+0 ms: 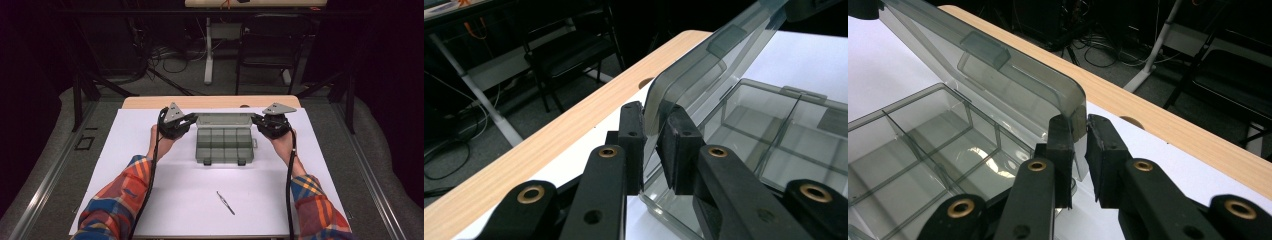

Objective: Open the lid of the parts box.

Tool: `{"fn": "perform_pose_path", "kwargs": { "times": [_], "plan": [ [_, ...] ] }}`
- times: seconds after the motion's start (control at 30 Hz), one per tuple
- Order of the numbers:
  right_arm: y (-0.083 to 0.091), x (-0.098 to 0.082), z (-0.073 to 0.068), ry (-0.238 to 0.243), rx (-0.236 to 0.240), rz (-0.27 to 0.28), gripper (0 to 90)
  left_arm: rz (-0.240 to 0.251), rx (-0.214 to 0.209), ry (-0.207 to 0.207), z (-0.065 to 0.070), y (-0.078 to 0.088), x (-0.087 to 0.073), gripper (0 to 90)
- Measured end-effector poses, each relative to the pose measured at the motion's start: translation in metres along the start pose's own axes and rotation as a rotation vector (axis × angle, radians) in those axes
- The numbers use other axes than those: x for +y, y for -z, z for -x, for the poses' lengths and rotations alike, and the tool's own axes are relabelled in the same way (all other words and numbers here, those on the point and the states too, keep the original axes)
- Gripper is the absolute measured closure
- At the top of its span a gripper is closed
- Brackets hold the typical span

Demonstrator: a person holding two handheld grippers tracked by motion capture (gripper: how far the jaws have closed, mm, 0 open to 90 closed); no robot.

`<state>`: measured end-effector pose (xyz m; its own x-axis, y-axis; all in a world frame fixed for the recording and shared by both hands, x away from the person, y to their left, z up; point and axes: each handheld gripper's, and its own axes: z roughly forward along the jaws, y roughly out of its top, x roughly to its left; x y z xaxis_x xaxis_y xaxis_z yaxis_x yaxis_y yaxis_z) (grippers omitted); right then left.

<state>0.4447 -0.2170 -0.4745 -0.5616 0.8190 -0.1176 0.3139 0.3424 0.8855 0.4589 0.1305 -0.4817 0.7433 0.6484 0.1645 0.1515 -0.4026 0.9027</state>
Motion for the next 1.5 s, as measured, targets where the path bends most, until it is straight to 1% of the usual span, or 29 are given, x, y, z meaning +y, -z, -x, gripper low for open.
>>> {"fn": "perform_pose_path", "kwargs": {
  "times": [0.1, 0.23, 0.3, 0.33, 0.37, 0.4, 0.43, 0.53, 0.6, 0.7, 0.8, 0.87, 1.03, 1.07, 1.2, 1.5],
  "plan": [
    [-0.001, 0.001, 0.001, -0.001, -0.001, -0.003, 81.4, -0.006, 0.003, -0.001, -0.002, -0.002, 0.002, 80.7],
    [-0.003, 0.003, 0.002, -0.003, -0.009, -0.006, 82.0, -0.006, 0.009, 0.011, -0.005, -0.005, 0.004, 81.2],
    [-0.005, 0.004, 0.003, -0.006, -0.013, -0.005, 82.4, -0.009, 0.016, 0.009, -0.007, -0.007, 0.005, 81.3],
    [-0.007, 0.006, 0.005, -0.017, -0.011, -0.008, 82.6, -0.008, 0.020, 0.021, -0.008, -0.010, 0.005, 81.3],
    [-0.008, 0.007, 0.006, -0.016, -0.015, -0.009, 82.7, -0.007, 0.021, 0.031, -0.009, -0.011, 0.005, 81.3],
    [-0.008, 0.007, 0.006, -0.016, -0.015, -0.009, 82.7, -0.007, 0.021, 0.031, -0.009, -0.011, 0.005, 81.3],
    [-0.009, 0.008, 0.007, -0.015, -0.017, -0.010, 82.9, -0.006, 0.022, 0.040, -0.010, -0.012, 0.005, 81.3],
    [-0.014, 0.010, 0.010, -0.032, -0.026, -0.011, 83.3, -0.003, 0.032, 0.057, -0.013, -0.017, 0.006, 81.2],
    [-0.016, 0.010, 0.010, -0.035, -0.033, -0.006, 83.3, -0.004, 0.031, 0.062, -0.015, -0.018, 0.007, 81.1],
    [-0.017, 0.010, 0.011, -0.045, -0.030, -0.007, 83.3, -0.004, 0.037, 0.078, -0.016, -0.021, 0.006, 80.9],
    [-0.021, 0.011, 0.012, -0.047, -0.042, -0.014, 83.2, -0.011, 0.051, 0.083, -0.017, -0.025, 0.005, 79.8],
    [-0.021, 0.011, 0.012, -0.046, -0.047, -0.016, 83.2, -0.011, 0.051, 0.094, -0.018, -0.027, 0.004, 79.6],
    [-0.027, 0.010, 0.013, -0.055, -0.054, -0.024, 83.0, -0.026, 0.056, 0.100, -0.020, -0.033, 0.001, 79.0],
    [-0.028, 0.010, 0.013, -0.056, -0.059, -0.022, 82.9, -0.026, 0.056, 0.107, -0.020, -0.035, 0.000, 79.0],
    [-0.032, 0.009, 0.014, -0.059, -0.066, -0.028, 82.8, -0.032, 0.058, 0.111, -0.019, -0.039, -0.002, 77.8],
    [-0.037, 0.008, 0.015, -0.064, -0.079, -0.030, 82.7, -0.040, 0.062, 0.125, -0.021, -0.044, -0.005, 77.7]
  ]
}}
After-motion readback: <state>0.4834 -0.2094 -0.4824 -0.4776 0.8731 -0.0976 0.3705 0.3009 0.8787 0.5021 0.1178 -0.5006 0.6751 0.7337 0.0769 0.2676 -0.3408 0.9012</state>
